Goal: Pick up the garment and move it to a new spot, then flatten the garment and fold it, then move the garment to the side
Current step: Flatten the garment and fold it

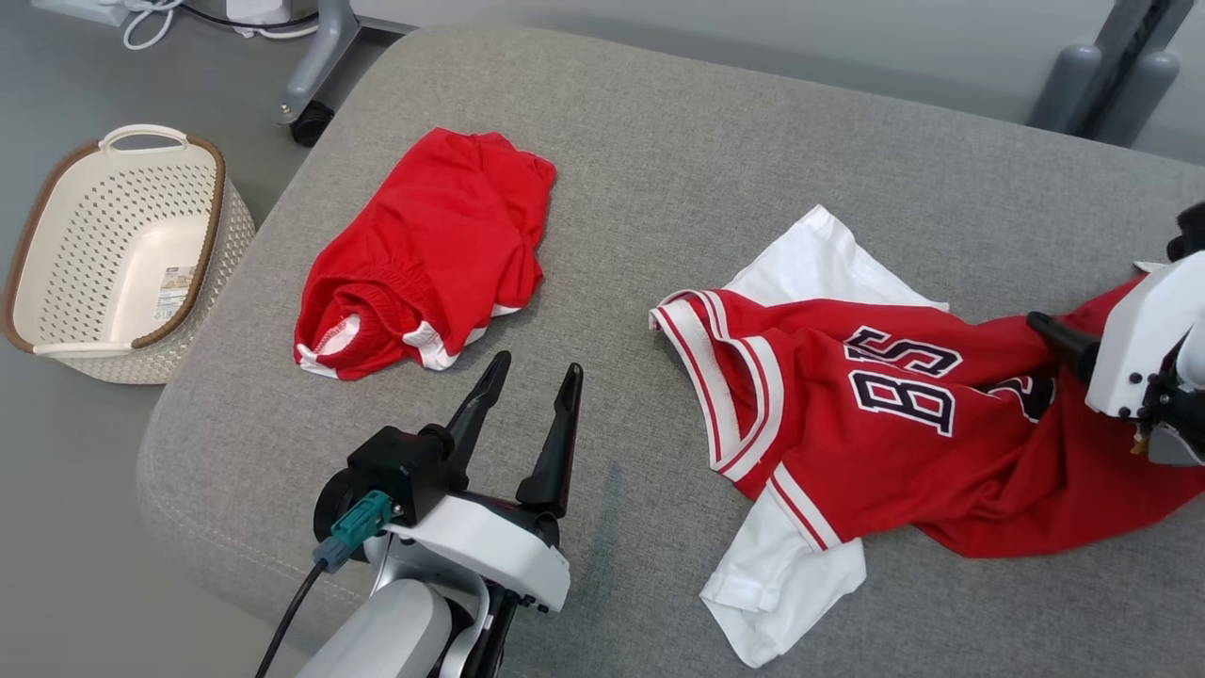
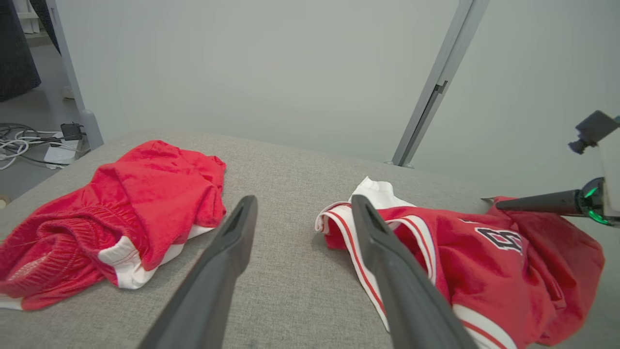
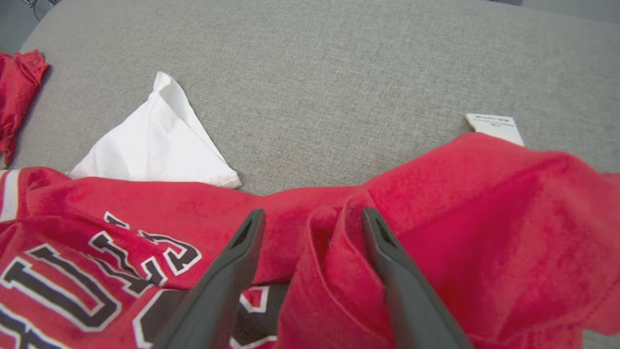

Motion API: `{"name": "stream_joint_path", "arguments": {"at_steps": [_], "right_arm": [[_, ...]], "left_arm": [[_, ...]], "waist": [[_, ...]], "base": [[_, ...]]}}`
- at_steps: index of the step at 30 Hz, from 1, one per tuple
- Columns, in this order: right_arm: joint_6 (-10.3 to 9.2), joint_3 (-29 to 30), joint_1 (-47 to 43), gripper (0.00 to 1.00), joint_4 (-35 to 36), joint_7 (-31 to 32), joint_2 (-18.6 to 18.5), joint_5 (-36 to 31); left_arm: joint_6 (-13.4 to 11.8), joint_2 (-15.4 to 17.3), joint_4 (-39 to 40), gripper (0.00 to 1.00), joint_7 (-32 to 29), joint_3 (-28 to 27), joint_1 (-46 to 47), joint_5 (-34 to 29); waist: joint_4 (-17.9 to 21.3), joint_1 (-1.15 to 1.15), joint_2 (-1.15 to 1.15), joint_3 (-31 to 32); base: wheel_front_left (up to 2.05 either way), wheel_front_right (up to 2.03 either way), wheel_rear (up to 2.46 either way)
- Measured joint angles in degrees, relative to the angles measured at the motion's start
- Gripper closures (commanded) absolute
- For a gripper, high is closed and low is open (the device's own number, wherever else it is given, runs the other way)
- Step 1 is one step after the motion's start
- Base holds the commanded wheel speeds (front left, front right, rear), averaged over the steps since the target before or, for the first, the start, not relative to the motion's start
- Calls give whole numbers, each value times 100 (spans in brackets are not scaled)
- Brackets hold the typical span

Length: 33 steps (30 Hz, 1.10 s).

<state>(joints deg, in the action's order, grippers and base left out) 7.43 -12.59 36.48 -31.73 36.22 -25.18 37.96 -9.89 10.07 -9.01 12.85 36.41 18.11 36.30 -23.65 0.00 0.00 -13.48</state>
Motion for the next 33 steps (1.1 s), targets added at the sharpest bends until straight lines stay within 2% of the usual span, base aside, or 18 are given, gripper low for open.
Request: {"name": "stream_joint_path", "arguments": {"at_steps": [1, 2, 3, 4, 8, 14, 23, 29, 30, 31, 33], "right_arm": [[1, -2, -2, 0, 8, 81, 32, 9], [0, -11, -7, 11, 35, 140, 48, 32], [1, -18, -26, 76, 77, 168, 56, 43], [1, -24, -64, 100, 118, 194, 59, 44], [1, -97, -305, 100, 336, 258, 57, 46], [1, -172, -765, 100, 1009, 9, 52, 247], [1, -138, -2366, 100, 2221, -452, -169, 798], [0, 124, -3304, 99, 2559, -610, -353, 954], [0, 153, -3418, 31, 2562, -643, -376, 945], [0, 204, -3507, 0, 2557, -708, -408, 890], [0, 345, -3604, 0, 2510, -856, -456, 780]], "left_arm": [[0, 1, -10, 0, 3, 0, -8, 4], [0, 4, -22, 0, 4, -4, -14, 5], [-2, 7, -36, 0, 5, -11, -25, 12], [-12, 11, -47, 0, 5, -12, -35, 15], [-20, 55, -71, 0, 1, -30, -78, 59], [-47, 229, -21, 0, -68, -86, -132, 81], [-177, 508, 35, 0, -21, -290, -563, 225], [-197, 572, 51, 0, -13, -328, -716, 292], [-208, 577, 45, 0, -14, -326, -736, 307], [-210, 579, 44, 0, -14, -326, -738, 308], [-210, 587, 47, 0, -18, -325, -740, 316]], "waist": [[-9, 0, 0, 23], [-11, 0, 0, 46], [-5, 0, 0, 71], [11, 0, 0, 94], [141, 0, 0, 193], [476, 0, 0, 395], [1052, 0, 0, 917], [1222, 0, 0, 1119], [1240, 0, 0, 1137], [1256, 0, 0, 1152], [1289, 0, 0, 1164]], "base": [[0, 0, 0], [0, 0, 0], [0, 0, 0], [0, 0, 0], [0, 0, 0], [0, 0, 0], [0, 0, 0], [0, 0, 0], [0, 0, 0], [0, 0, 0], [0, 0, 0]]}}
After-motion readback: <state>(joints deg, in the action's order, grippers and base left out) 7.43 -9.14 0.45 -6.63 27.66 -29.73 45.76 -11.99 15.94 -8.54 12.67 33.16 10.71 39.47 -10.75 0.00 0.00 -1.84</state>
